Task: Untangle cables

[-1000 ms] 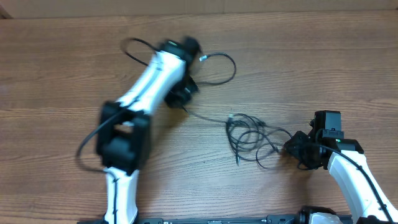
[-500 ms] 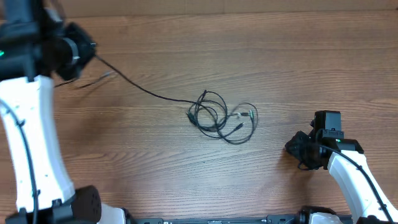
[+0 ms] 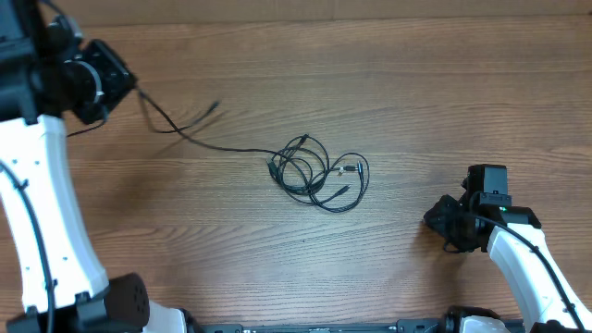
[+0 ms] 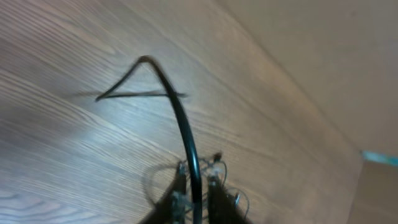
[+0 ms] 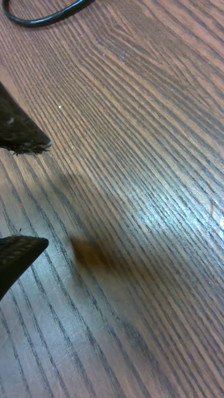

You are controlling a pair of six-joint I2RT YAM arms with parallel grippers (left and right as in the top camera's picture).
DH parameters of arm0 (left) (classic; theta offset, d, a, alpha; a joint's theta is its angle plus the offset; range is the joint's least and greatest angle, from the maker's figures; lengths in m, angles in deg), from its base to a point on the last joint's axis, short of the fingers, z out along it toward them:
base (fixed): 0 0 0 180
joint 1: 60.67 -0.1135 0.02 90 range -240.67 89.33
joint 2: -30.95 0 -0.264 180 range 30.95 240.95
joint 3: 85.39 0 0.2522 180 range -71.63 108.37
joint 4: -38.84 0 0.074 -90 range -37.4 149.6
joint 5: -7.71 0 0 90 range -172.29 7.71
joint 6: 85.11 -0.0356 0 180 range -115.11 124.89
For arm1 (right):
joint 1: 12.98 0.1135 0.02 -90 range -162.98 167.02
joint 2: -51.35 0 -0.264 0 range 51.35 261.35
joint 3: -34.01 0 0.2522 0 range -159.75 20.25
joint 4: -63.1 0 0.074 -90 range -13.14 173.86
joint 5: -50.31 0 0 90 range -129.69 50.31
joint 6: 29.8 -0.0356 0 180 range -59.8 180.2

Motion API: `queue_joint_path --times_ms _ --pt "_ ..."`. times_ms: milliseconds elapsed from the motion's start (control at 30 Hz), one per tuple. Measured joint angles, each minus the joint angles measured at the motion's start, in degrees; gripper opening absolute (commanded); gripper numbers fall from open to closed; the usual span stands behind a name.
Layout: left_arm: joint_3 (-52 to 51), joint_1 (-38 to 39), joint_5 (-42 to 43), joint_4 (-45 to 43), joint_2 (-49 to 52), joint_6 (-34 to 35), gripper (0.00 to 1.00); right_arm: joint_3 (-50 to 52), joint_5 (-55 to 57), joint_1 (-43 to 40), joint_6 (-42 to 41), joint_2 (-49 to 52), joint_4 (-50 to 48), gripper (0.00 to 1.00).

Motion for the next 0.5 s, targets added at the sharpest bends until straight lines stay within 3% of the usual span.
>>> queue_joint_path --times_ms 100,200,333,500 --pt "0.0 3.3 0.0 -0.2 3.0 -2.4 0.56 0.0 0.0 0.0 0.0 0.0 0.0 0.41" --pt "0.0 6.1 -0.1 -0.2 6.0 -4.1 0.7 0.0 0.0 0.0 0.0 0.0 -0.1 0.41" --pt "0.0 9.8 -0.3 1.4 10.5 -6.1 0.78 0.0 0.0 0.0 0.0 0.0 0.0 0.42" --pt "0.0 14.5 -2.3 5.0 16.6 -7.2 0.81 0.0 0.0 0.0 0.0 0.0 0.0 0.41"
